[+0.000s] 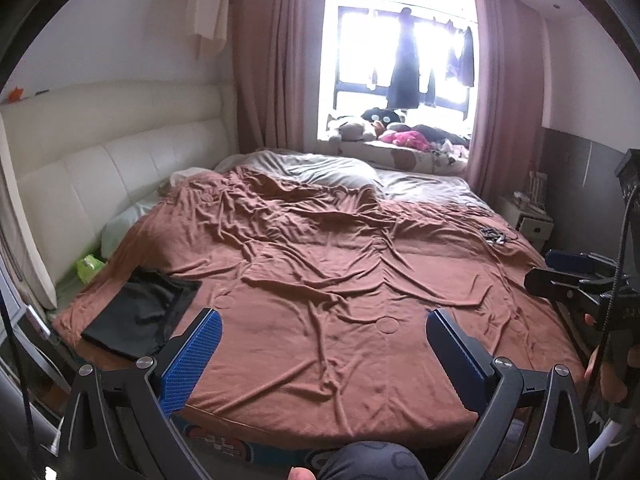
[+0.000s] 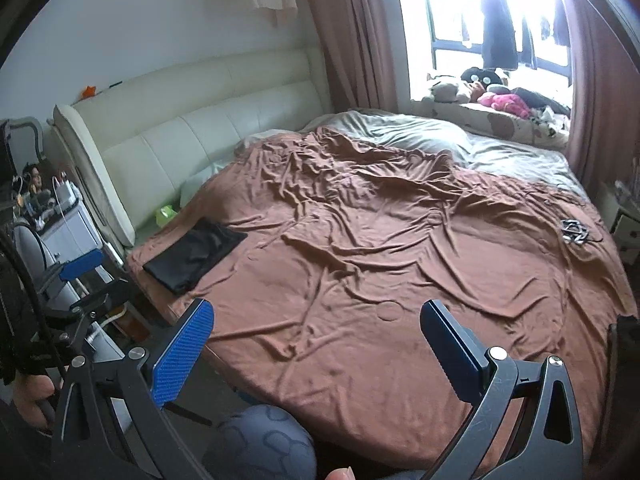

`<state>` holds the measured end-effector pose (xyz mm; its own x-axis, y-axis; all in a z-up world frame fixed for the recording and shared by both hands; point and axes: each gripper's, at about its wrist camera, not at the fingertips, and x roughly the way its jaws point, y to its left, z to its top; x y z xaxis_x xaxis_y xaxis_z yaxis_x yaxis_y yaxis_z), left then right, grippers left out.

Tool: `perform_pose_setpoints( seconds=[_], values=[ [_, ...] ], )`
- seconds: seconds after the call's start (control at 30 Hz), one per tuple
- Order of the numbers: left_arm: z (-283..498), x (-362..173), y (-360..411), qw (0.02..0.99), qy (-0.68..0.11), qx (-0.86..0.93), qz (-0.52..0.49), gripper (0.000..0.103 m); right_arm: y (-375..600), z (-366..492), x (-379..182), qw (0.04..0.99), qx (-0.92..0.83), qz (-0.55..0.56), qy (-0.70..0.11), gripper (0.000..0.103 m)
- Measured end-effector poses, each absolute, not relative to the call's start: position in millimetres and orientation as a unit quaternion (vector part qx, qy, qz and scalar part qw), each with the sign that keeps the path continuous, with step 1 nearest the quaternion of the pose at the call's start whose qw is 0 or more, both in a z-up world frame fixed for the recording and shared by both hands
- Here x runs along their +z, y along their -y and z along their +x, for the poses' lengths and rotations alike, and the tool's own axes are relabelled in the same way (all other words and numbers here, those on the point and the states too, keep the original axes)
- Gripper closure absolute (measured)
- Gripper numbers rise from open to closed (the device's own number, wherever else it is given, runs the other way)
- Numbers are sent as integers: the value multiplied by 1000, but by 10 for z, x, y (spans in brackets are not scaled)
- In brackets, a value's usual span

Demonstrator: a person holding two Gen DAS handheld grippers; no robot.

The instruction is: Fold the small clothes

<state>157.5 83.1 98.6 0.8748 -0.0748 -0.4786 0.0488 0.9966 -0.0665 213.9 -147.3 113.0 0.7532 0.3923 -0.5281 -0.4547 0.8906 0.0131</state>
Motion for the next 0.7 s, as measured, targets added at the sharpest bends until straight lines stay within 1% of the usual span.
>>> perform_pose_setpoints(
  seconds=[0.37,0.7],
  values=[
    [1268,850,-618,975,-216,-41,-13,0,1707,1808,1023,948,195,-66,-242,0],
    [1002,666,-450,981,-190,-47,2,0,1937,1444,735,961,178,-50,-205,0]
  ],
)
